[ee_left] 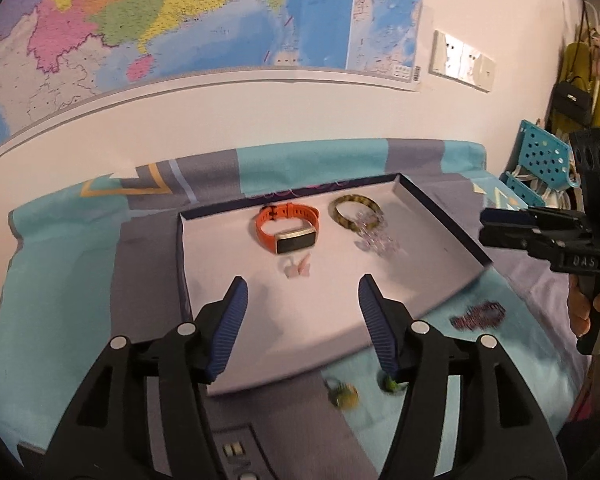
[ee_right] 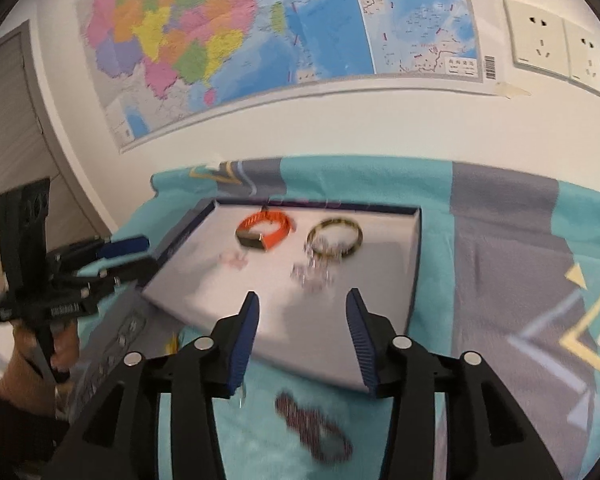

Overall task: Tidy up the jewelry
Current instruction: 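Move the right gripper to the dark beaded necklace while the left moves to the black ring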

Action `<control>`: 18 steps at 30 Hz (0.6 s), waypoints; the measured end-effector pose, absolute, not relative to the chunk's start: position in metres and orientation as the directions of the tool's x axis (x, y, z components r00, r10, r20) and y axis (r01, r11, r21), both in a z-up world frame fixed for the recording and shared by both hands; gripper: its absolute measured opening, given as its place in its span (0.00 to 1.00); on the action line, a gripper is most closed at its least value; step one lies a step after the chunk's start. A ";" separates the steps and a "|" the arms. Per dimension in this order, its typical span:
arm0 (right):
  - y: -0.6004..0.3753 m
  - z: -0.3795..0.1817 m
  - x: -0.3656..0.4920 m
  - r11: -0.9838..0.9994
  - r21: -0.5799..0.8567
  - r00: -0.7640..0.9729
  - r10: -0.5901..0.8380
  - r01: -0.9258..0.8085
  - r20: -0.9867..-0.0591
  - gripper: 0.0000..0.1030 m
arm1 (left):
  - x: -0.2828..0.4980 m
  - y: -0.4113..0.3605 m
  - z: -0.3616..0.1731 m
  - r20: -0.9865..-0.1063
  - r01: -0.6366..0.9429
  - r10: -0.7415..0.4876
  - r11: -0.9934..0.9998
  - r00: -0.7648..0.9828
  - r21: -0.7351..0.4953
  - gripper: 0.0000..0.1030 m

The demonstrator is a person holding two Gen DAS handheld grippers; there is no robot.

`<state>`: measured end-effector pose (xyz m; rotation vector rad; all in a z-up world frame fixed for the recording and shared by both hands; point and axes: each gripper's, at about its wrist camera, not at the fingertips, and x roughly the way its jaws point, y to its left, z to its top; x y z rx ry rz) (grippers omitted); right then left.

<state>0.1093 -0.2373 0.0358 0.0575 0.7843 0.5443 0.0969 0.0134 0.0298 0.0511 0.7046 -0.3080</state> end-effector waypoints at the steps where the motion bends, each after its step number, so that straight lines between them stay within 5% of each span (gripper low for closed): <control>1: -0.238 0.033 0.104 0.867 0.234 0.579 0.473 -0.440 -0.664 0.45 | 0.090 0.014 0.028 -0.645 0.298 -0.258 0.953 0.719 -0.049 0.56; 18: -0.256 -0.021 0.062 0.920 0.218 0.534 0.369 -0.326 -0.761 0.53 | 0.043 -0.001 -0.019 -0.723 0.349 -0.269 0.936 0.636 -0.041 0.57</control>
